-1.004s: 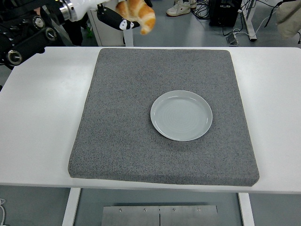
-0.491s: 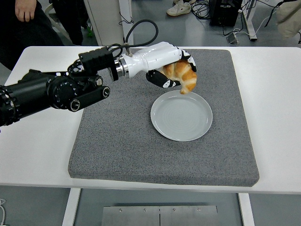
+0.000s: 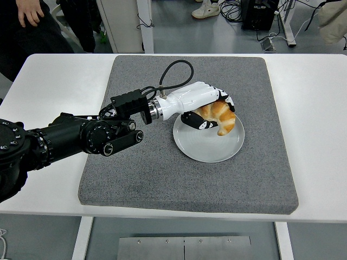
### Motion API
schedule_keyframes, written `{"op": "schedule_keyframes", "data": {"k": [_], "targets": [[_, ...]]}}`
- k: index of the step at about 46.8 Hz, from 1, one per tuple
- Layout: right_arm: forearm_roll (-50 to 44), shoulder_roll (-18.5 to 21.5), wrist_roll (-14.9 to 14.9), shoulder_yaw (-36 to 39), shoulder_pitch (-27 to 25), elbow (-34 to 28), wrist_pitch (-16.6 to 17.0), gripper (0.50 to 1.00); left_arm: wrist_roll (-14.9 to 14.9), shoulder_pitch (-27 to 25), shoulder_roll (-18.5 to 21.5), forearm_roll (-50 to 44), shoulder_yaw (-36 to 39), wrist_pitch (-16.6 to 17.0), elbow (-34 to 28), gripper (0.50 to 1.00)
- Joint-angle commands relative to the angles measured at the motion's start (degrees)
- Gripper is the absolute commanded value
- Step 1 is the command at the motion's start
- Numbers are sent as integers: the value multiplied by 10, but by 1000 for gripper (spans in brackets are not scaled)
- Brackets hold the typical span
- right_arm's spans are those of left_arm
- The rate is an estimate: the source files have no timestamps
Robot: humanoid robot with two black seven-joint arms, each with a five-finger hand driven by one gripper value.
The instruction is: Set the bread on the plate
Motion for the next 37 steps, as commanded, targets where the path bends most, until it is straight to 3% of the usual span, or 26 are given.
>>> {"op": "schedule_keyframes", "data": {"k": [1, 35, 37], "targets": [[0, 0, 0, 0, -1, 0, 0, 1000, 0, 11, 0, 0, 0, 0, 14, 500], [0, 0, 0, 0, 0, 0, 1, 1000, 0, 52, 0, -8, 0, -2, 19, 500], [0, 0, 0, 0, 0, 0, 0, 1000, 0, 55, 0, -11, 0, -2, 19, 535]]}}
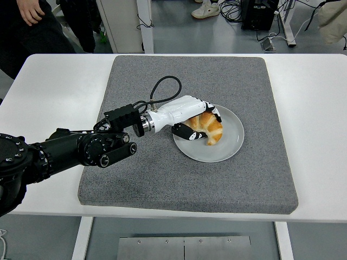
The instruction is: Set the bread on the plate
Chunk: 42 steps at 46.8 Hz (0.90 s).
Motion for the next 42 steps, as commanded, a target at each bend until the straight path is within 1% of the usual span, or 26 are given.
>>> {"op": "schedule_keyframes", "data": {"k": [1, 5, 7, 11, 15, 19, 21, 27, 35, 42], "targets": [[0, 0, 0, 0, 0, 0, 1, 1000, 0, 4, 0, -5, 0, 0, 1, 551], [0, 0, 0, 0, 0, 0, 0, 1000, 0, 6, 0, -11, 0, 0, 1, 595], [0, 0, 0, 0, 0, 0, 0, 1000, 0, 10, 0, -14, 0, 0, 1, 626], [0, 0, 0, 0, 0, 0, 0, 1000, 0, 12, 0, -18, -1, 0, 1, 704], [0, 0, 0, 0, 0, 0, 0, 1000, 0, 12, 0, -19, -1, 0, 1, 761], [0, 0, 0, 0, 0, 0, 0, 1000, 0, 12, 0, -20, -4, -1, 1, 848], [0, 0, 0, 0, 0, 0, 0, 1000, 0, 12, 0, -27, -4, -2, 1, 872], [0, 0, 0, 0, 0, 0, 0, 1000, 0, 11, 0, -44, -2, -4, 1, 922], [0, 0, 0, 0, 0, 0, 0, 1000, 0, 12, 0, -46, -2, -5, 1, 943], [0, 0, 0, 0, 0, 0, 1, 1000, 0, 12, 0, -49, -4, -7, 0, 948]]}}
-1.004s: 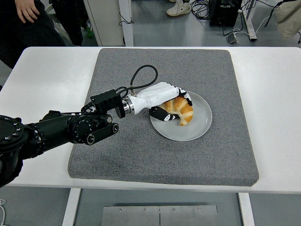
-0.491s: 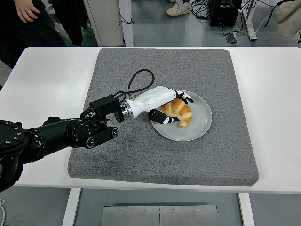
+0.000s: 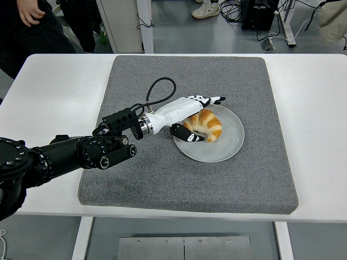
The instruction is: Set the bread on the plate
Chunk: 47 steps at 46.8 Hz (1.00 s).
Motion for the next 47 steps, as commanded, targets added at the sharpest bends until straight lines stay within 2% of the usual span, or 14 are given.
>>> {"op": "schedule_keyframes", "data": {"k": [1, 8, 19, 25, 29, 33, 37, 42, 47], "targets": [[0, 0, 0, 0, 0, 0, -1, 1000, 0, 0, 0, -7, -3, -2, -1, 948], [0, 0, 0, 0, 0, 0, -1, 1000, 0, -18, 0, -82, -4, -24, -9, 949], [0, 0, 0, 0, 0, 0, -1, 1000, 0, -59, 0, -182, -51, -118, -27, 951], [0, 0, 0, 0, 0, 0, -1, 1000, 2, -60, 0, -197, -108, -169, -28, 952], [0, 0, 0, 0, 0, 0, -1, 1000, 6, -60, 0, -222, -165, -218, -28, 954], [0, 0, 0, 0, 0, 0, 0, 1000, 26, -60, 0, -270, -220, -264, -28, 954], [0, 0, 0, 0, 0, 0, -1, 1000, 55, -59, 14, -326, -261, -292, -28, 955], [0, 0, 0, 0, 1, 0, 0, 1000, 88, -53, 38, -383, -287, -302, -28, 958], [0, 0, 0, 0, 2, 0, -1, 1000, 97, -44, 59, -424, -314, -302, -27, 958]]}}
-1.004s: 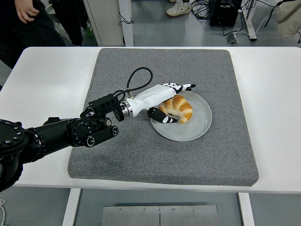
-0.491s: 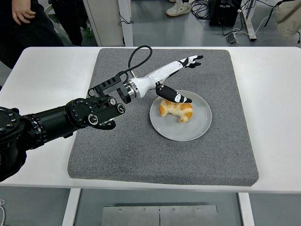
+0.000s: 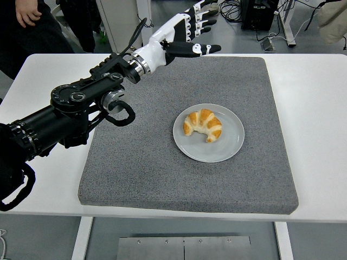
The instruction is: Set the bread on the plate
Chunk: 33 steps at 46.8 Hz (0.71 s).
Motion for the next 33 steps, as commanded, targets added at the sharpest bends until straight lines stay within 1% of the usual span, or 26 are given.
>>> {"op": "schedule_keyframes", "data": {"k": [1, 8, 12, 24, 28, 33], "targets": [[0, 0, 0, 0, 1, 0, 0, 1000, 5, 9, 14, -30, -21, 0, 1, 958], [0, 0, 0, 0, 1, 0, 0, 1000, 8, 25, 32, -53, -60, -5, 3, 958], [0, 0, 0, 0, 1, 0, 0, 1000, 22, 36, 35, -66, -82, -12, 9, 958], [0, 0, 0, 0, 1, 1, 0, 1000, 79, 92, 36, -106, -157, -23, 25, 958], [0, 0, 0, 0, 1, 1, 0, 1000, 89, 105, 37, -107, -177, -23, 29, 958], [0, 0, -1, 0, 1, 1, 0, 1000, 88, 118, 47, -107, -187, -25, 31, 960]]}}
